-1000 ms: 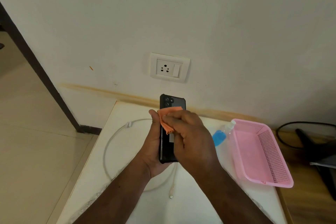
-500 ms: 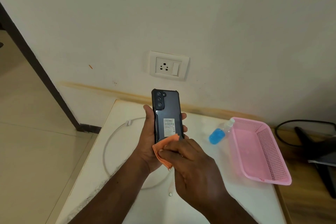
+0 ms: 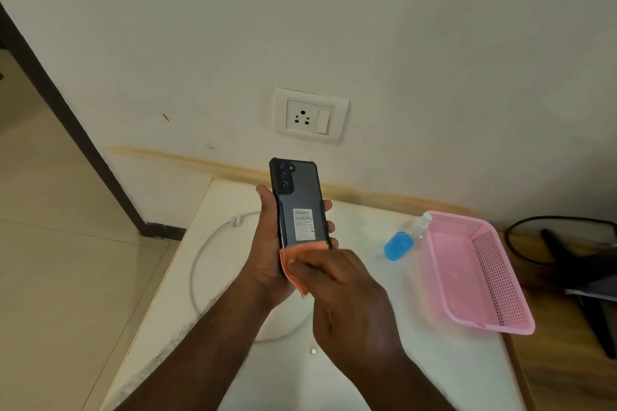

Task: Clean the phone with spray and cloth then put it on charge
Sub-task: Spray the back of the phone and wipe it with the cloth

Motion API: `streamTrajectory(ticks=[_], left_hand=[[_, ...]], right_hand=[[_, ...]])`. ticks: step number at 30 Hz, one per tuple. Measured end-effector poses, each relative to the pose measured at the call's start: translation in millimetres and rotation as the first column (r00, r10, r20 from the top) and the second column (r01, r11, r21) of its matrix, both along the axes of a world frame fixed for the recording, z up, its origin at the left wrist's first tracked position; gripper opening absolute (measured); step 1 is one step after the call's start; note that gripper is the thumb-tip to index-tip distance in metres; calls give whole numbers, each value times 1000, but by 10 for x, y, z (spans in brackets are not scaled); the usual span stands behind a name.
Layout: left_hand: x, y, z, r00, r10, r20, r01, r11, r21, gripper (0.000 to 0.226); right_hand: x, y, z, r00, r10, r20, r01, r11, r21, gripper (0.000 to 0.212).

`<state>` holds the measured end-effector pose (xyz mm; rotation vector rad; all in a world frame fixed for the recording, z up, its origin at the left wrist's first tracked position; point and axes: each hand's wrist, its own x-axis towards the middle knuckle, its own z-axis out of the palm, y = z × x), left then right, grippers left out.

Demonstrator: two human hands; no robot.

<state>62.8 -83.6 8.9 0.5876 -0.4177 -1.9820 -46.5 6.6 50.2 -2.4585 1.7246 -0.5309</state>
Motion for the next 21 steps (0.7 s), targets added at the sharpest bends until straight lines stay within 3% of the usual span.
streamTrajectory(ticks=[2, 6, 11, 15, 21], left_hand=[[-19, 2, -2, 1000, -9, 8, 9, 1000, 10, 96], [-45, -3, 15, 999, 40, -21, -40, 999, -26, 83], [5, -33, -12, 999, 27, -19, -28, 998, -62, 86], [5, -19, -9, 1000, -24, 5, 25, 995, -94, 90], [-46, 59, -9, 988, -148, 41, 149, 989, -20, 85]], right_hand=[[-84, 86, -76, 999, 12, 37, -11, 999, -38, 63], [-187, 48, -83, 993, -89, 79, 98, 988, -120, 59], [-146, 9, -77, 984, -147, 99, 159, 980, -124, 59], [-145, 13, -104, 990, -119, 69, 126, 987, -103, 63], [-109, -333, 122, 982, -182, 44, 186, 974, -125, 58]])
